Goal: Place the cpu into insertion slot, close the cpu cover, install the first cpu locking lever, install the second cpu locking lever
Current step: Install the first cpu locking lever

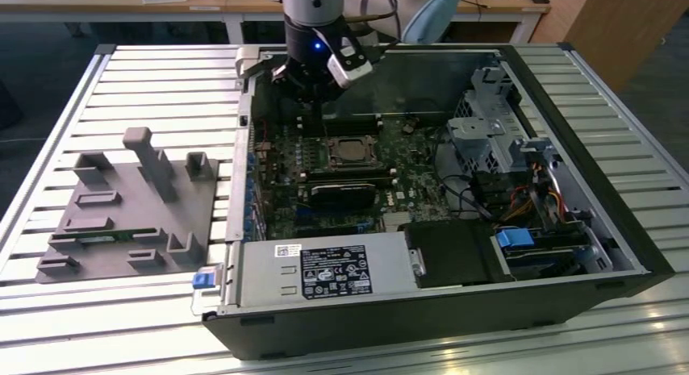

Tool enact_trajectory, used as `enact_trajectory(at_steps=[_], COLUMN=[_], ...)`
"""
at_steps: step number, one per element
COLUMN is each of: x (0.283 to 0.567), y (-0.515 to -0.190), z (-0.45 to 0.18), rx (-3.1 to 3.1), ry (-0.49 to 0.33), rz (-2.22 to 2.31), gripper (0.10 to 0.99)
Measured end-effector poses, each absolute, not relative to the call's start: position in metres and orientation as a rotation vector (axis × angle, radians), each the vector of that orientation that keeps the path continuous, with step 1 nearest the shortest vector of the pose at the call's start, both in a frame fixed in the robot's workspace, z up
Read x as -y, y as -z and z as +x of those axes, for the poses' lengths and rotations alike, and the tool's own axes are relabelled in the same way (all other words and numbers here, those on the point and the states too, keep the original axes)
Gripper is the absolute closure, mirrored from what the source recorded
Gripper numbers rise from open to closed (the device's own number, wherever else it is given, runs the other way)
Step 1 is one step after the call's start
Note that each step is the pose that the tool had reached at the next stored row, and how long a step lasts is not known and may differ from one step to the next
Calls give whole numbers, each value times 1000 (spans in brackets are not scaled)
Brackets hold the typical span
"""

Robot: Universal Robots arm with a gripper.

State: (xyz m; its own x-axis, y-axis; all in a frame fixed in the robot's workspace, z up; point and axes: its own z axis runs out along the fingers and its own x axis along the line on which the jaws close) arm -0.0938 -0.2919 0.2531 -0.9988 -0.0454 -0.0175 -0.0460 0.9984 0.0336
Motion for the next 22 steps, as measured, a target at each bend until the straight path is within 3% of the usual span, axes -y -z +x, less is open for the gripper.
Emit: enact_trajectory(at_steps=[22], x=[292], y=[-253], z=[-67], rx=[-3124], ry=[-53], rz=[-71], gripper=[980])
